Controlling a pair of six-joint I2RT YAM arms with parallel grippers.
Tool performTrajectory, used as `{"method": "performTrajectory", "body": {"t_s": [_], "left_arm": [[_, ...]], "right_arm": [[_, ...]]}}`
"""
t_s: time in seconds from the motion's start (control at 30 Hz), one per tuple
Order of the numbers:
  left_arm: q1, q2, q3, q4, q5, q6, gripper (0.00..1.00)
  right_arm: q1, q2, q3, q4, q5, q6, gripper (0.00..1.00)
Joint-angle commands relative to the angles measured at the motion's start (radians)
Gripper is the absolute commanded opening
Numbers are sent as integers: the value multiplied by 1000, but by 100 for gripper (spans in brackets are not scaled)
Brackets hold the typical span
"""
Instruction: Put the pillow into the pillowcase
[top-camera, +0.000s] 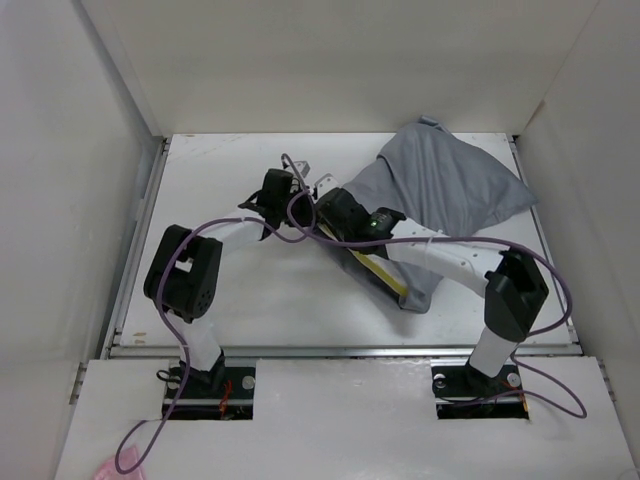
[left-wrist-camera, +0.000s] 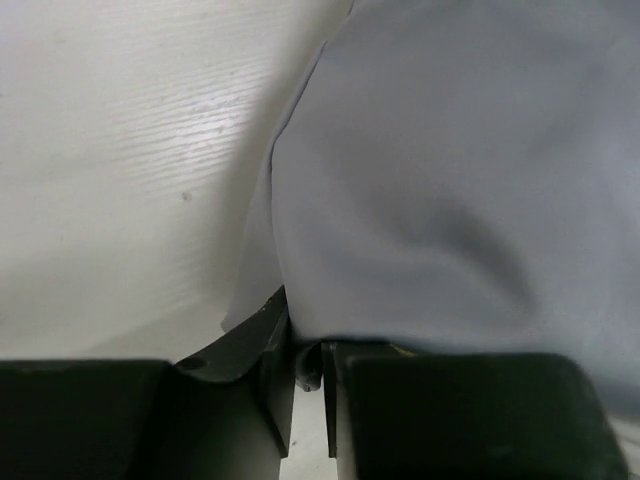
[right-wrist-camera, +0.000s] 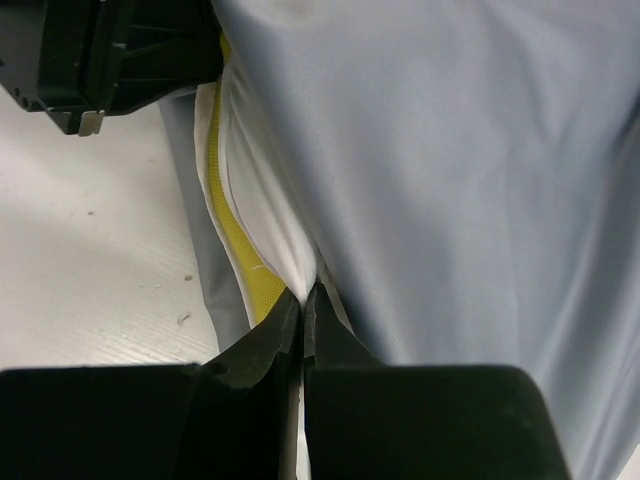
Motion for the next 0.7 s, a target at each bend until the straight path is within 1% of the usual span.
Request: {"method": "performTrajectory", "body": {"t_s": [0.0,0.07,0.1,0.13,0.17,0.23,0.27,0.33,0.53,0.57,0.67], "left_arm": [[23,70,47,-59,-129,59,7],[23,40,26,-68,-129,72,11],[13,20,4,-68,-146,72,17],[13,-21,-17,-57,-159,72,45],[13,-40,-52,-57,-168,72,51],[13,-83,-86,-42,-177,81,60],[13,-83,-102,-22,-177,81,63],[13,-83,-114,-11,-151,90,63],[-30,-65,-54,10,-33,104,64],[-30,-74,-54,10,2,104,66],[-50,-109,-73,50,44,113,70]], "right_arm": [[16,-104,109,-23,57,3,0],[-25,-115,123,-45,77,3,0],[-39,-145,123,-45,77,3,0],[-53,-157,123,-45,53,3,0],[-65,-168,114,-45,15,3,0],[-77,-199,114,-45,-15,-8,0],[-77,-199,105,-45,-24,-8,0],[-77,-210,105,-45,-50,-8,0],[-77,-208,96,-56,-61,-8,0],[-77,-199,96,-56,-61,-8,0],[-77,-190,96,-56,-61,-8,0]]}}
